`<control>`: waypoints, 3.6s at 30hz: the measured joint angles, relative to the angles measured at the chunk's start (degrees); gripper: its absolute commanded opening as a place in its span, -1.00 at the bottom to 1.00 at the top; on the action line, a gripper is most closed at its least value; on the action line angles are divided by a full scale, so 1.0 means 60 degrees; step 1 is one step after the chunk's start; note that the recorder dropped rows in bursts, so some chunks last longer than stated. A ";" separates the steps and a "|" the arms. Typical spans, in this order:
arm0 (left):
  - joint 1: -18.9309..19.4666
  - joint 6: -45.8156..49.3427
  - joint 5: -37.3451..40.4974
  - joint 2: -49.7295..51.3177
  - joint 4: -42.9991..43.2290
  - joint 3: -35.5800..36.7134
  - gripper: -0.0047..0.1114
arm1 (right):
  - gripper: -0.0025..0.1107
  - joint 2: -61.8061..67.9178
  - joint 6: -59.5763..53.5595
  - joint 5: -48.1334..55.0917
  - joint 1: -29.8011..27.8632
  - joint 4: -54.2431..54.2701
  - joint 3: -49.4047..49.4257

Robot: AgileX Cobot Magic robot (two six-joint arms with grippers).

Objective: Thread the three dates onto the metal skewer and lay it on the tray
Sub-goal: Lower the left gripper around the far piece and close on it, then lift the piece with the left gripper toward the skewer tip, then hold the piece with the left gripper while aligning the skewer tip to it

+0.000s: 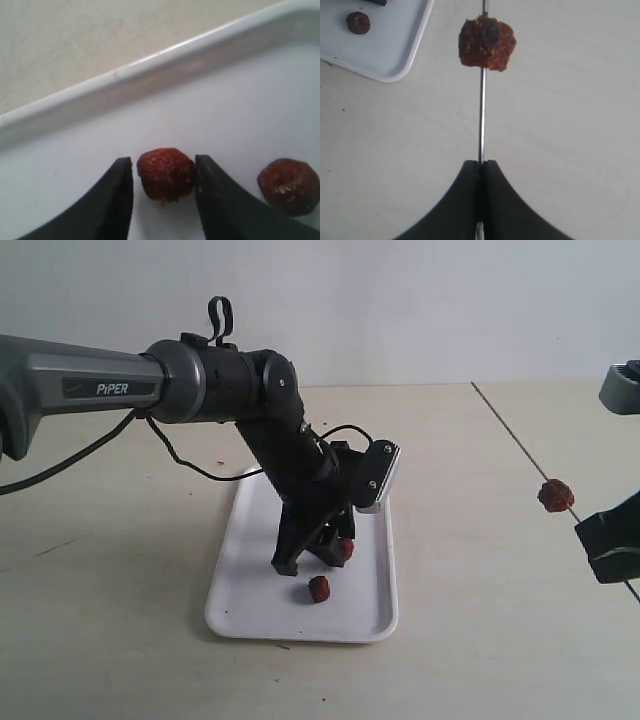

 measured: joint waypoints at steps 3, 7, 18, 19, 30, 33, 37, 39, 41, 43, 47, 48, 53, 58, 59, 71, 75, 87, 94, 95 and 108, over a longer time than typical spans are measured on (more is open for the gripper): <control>0.0000 0.0000 0.0000 0.0000 0.0000 0.0000 -0.46 | -0.96 0.0000 0.0000 0.0000 0.0000 0.0000 0.0000; 0.0000 0.0000 0.0000 0.0000 0.0000 0.0000 -0.45 | -0.96 0.0000 0.0000 0.0000 0.0000 0.0000 0.0000; 0.0000 0.0000 -0.0133 -0.0158 0.0184 0.0000 -0.45 | -0.96 0.0000 0.0000 -0.0021 0.0000 0.0058 0.0000; 0.0000 0.0000 -0.0236 -0.0208 0.0284 0.0000 -0.45 | -0.96 0.0000 0.0000 -0.0021 0.0000 0.0074 0.0000; 0.0000 0.1790 -0.0882 -0.1234 0.0724 0.0000 -0.45 | -0.96 0.0000 -0.0718 0.0633 0.0000 0.0096 0.0000; 0.0018 0.2499 -0.0798 -0.1455 0.0739 0.0000 -0.45 | -0.96 0.0000 -0.1242 0.1063 0.0000 0.0319 0.0000; 0.0080 0.3162 -0.0290 -0.1785 0.0747 0.0000 -0.45 | -0.96 0.0000 -0.2103 0.1656 0.0000 0.0833 0.0000; 0.0097 0.3400 0.0013 -0.1979 0.0747 0.0000 -0.45 | -0.96 0.0000 -0.2704 0.1917 0.0000 0.1217 0.0000; 0.0097 0.3579 0.0331 -0.2145 0.0747 0.0000 -0.45 | -0.96 0.0000 -0.3236 0.2161 0.0000 0.1609 0.0000; 0.0097 0.3679 0.0640 -0.2295 0.0747 0.0000 -0.45 | -0.96 0.0000 -0.3527 0.2403 0.0000 0.1839 0.0000; 0.0097 0.3864 0.1244 -0.2596 0.0747 0.0000 -0.45 | -0.96 0.0000 -0.3704 0.2591 0.0000 0.1968 0.0000; 0.0097 0.3909 0.1382 -0.2675 0.0747 0.0000 -0.45 | -0.96 0.0000 -0.3705 0.2608 0.0000 0.1968 0.0000; 0.0221 0.4152 0.1885 -0.2893 0.0622 0.0000 -0.45 | -0.96 0.0000 -0.3719 0.2615 0.0000 0.1968 0.0000; 0.0351 0.4245 0.2161 -0.2910 0.0622 0.0000 -0.45 | -0.96 0.0225 -0.3822 0.2636 0.0333 0.1968 0.0000; 0.0351 0.4245 0.2210 -0.2910 0.0622 0.0000 -0.45 | -0.96 0.0344 -0.3886 0.2660 0.0439 0.1968 0.0000; 0.0351 0.4441 0.2279 -0.2910 0.0317 0.0000 -0.45 | -0.96 0.0997 -0.3974 0.2499 0.0606 0.1814 0.0000; 0.0351 0.4484 0.2305 -0.2910 0.0175 0.0000 -0.45 | -0.96 0.0995 -0.3974 0.2178 0.0606 0.1814 0.0000; 0.0351 0.4502 0.2305 -0.2910 0.0175 0.0000 -0.45 | -0.96 0.1001 -0.4035 0.1770 0.0606 0.1905 -0.0184; 0.0351 0.4502 0.2305 -0.2910 0.0175 0.0000 -0.45 | -0.96 0.1001 -0.4100 0.1905 0.0606 0.1940 -0.0206; 0.0351 0.4502 0.2305 -0.2910 0.0175 0.0000 -0.45 | -0.96 0.1001 -0.4100 0.1978 0.0606 0.1923 -0.0206; 0.0351 0.4502 0.2305 -0.2910 0.0175 0.0000 -0.45 | -0.96 0.1001 -0.4157 0.2165 0.0606 0.1864 -0.0206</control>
